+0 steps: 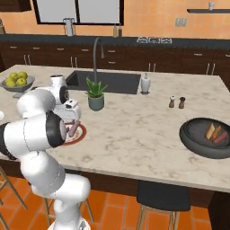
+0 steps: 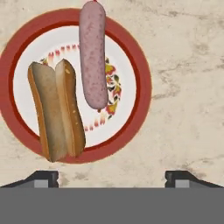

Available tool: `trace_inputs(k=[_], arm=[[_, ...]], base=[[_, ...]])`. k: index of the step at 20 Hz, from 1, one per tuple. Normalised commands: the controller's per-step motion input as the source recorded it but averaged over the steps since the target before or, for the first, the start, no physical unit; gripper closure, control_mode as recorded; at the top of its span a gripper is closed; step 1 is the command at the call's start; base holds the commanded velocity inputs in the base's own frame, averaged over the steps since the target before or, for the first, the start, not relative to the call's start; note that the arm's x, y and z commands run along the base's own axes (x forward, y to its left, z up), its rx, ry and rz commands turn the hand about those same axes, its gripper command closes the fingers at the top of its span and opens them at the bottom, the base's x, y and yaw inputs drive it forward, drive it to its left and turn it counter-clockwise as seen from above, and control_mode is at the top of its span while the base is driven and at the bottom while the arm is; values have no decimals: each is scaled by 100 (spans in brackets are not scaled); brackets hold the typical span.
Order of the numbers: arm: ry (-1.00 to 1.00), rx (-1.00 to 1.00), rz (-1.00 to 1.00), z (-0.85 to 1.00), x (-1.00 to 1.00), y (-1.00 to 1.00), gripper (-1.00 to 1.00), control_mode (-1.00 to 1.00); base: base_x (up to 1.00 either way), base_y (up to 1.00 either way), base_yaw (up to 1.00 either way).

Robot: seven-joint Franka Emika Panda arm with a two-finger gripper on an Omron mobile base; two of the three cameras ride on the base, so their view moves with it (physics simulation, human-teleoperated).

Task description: Place one bun and one sausage from the bowl on each plate.

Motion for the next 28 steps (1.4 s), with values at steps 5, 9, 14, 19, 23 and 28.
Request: trace_inputs(k=[5, 9, 14, 19, 23, 28], arm=[[-32, 5, 2, 73, -100, -89, -100, -100], [-17, 1, 11, 80, -100, -98, -100, -100], [-13, 4, 10, 65, -100, -99, -100, -100], [-8, 3, 1, 1, -57, -31, -100, -100], [-2, 0, 0, 0, -5, 0, -100, 100], [0, 0, 0, 0, 0, 0, -100, 100]], base=[[0, 0, 0], [0, 0, 0], [0, 0, 0], [0, 0, 0], [-8, -11, -1], [-67, -91, -3]])
